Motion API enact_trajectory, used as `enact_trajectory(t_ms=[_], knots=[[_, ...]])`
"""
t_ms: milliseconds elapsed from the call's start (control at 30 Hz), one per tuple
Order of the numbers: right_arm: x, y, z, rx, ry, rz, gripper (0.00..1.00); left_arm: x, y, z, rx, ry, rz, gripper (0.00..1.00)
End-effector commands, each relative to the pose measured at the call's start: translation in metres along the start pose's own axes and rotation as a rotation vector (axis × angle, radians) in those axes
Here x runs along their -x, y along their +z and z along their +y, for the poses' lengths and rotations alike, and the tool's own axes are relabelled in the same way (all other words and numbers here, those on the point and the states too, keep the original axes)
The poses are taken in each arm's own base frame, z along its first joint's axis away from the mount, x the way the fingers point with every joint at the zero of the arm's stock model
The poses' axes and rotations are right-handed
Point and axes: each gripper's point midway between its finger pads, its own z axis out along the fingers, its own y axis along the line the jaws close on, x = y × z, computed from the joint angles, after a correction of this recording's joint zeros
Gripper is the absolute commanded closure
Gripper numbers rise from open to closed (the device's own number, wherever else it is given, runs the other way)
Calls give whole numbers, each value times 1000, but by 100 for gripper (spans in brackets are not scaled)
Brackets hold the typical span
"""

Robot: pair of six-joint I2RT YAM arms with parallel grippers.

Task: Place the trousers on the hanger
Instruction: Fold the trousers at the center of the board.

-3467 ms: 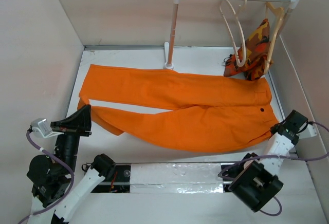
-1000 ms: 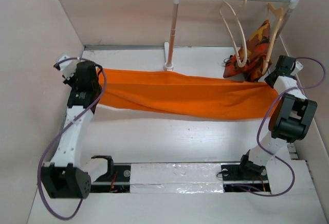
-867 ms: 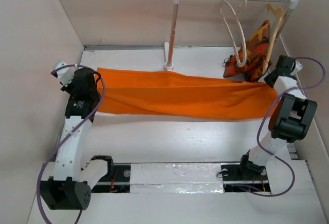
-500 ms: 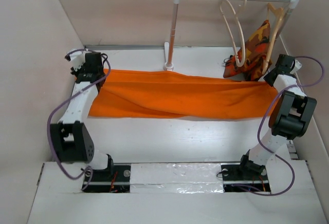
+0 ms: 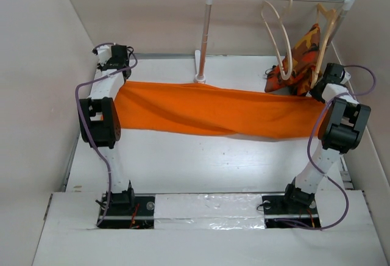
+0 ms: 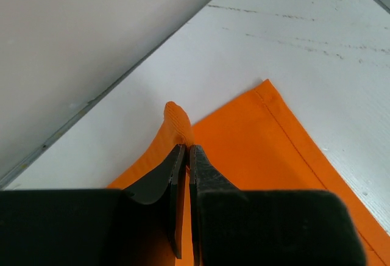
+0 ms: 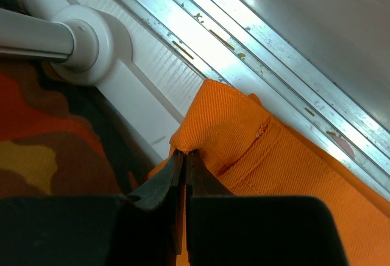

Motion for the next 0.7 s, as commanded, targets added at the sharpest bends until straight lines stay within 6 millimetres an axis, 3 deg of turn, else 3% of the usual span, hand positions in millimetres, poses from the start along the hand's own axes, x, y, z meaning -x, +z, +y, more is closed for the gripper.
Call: enact_trajectory(t_ms=[0,133,200,233,267,367,400,467,533,567,600,633,667], knots=[[58,1,-6,-45,-3,-168,98,31,25,19,89,-30,-65,100],[60,4,-4,-40,-6,-168,96,35,36,5,59,-37,-83,100],[63,3,1,-18,-8,-175,88,36,38,-1,40,-47,-86,100],[64,3,4,-3,-11,-175,81,39,41,1,37,-57,-90,96],[66,2,7,15,-13,-177,63,40,41,-1,31,-61,-89,96],[74,-8,17,64,-1,-190,35,46,35,1,21,-92,-105,96],[83,-20,25,111,4,-214,32,47,32,1,12,-97,-109,96],[83,-30,30,154,14,-227,30,44,29,4,3,-107,-108,85],[93,-55,45,235,33,-271,30,41,17,7,-43,-117,-95,66],[80,-58,48,252,21,-250,29,40,13,5,-68,-125,-94,56],[80,-64,48,265,30,-260,29,48,-2,5,-121,-157,-100,47],[81,-80,53,290,32,-284,30,35,-5,9,-130,-151,-74,37],[58,-75,44,283,35,-252,33,43,-19,13,-157,-179,-87,36]])
